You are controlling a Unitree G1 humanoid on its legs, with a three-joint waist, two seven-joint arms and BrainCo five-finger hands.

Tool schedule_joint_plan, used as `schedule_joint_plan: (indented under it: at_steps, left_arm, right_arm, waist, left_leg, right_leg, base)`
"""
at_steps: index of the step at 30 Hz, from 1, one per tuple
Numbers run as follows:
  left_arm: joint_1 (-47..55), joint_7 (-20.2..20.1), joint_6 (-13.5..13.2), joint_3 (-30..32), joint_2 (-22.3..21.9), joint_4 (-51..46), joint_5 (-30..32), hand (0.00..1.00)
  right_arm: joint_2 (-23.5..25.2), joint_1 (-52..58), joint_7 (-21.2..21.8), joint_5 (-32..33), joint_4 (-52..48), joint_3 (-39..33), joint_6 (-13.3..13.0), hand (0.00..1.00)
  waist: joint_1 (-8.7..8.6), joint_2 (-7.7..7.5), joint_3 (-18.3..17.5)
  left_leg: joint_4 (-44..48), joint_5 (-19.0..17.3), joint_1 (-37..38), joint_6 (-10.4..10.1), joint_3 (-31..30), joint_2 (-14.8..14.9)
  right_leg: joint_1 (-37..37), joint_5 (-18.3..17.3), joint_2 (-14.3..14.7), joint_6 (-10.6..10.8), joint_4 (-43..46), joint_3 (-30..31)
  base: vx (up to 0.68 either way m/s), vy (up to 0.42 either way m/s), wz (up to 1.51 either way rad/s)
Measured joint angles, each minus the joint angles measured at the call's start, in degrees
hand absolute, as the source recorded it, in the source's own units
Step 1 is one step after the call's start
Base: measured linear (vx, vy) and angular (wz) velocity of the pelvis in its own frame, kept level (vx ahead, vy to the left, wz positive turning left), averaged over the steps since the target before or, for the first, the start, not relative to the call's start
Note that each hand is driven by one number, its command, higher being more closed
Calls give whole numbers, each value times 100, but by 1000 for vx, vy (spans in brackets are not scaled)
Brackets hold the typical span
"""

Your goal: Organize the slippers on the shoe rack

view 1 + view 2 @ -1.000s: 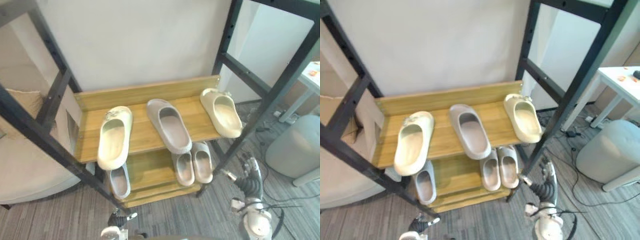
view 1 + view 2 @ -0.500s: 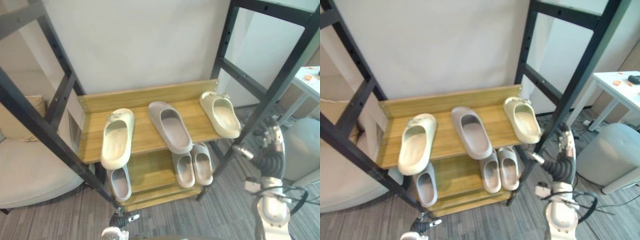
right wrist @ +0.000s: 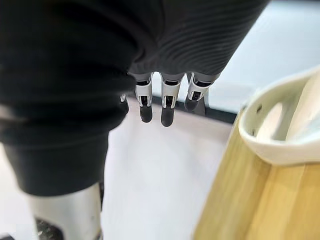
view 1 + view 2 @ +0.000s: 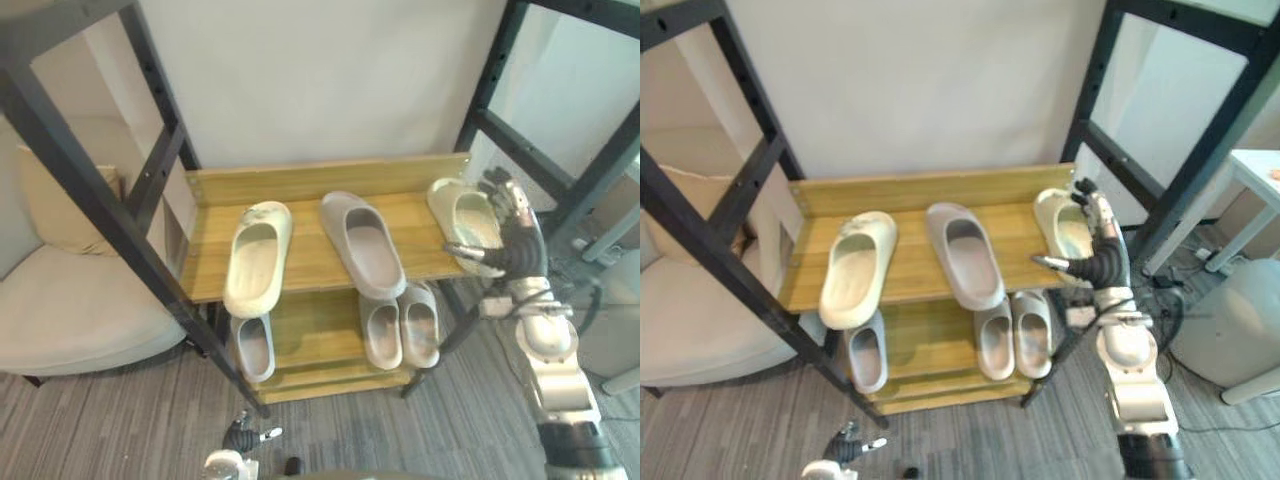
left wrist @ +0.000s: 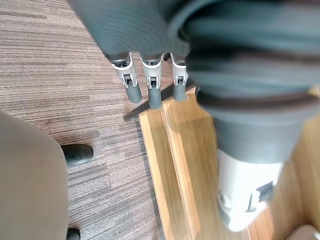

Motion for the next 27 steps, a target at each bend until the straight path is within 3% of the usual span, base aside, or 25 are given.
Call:
schedule_joint_plan:
  at_steps: [6, 17, 27]
  left_arm:
    - [-45, -6, -19, 165, 35, -98, -50, 0]
    - [-48, -5, -105, 186, -5, -144, -139, 0]
    - [-140, -8, -114, 168, -9, -149, -220, 0]
  right_arm:
    - [-506, -771, 194, 177, 698, 478, 111, 0]
    - [-952, -1584, 301, 314, 1615, 1211, 236, 0]
    - [-931, -2252, 468, 296, 2618, 1945, 375, 0]
  waist:
    - [115, -136, 119]
    - [180, -40, 237]
    - [214, 9, 424]
  left_leg:
    - [60, 1, -129, 4, -178, -23]
    - [-5, 20, -202, -31, -314, -9]
    - [-6, 108, -296, -63, -493, -11]
  right_leg:
    - [-5, 2, -7, -1, 6, -65]
    - [-96, 14, 12, -15, 94, -108]
    - [-120, 19, 23, -23, 82, -274]
  base:
    - [24, -23, 14]
    - [-24, -24, 6]
    - [-35, -31, 8]
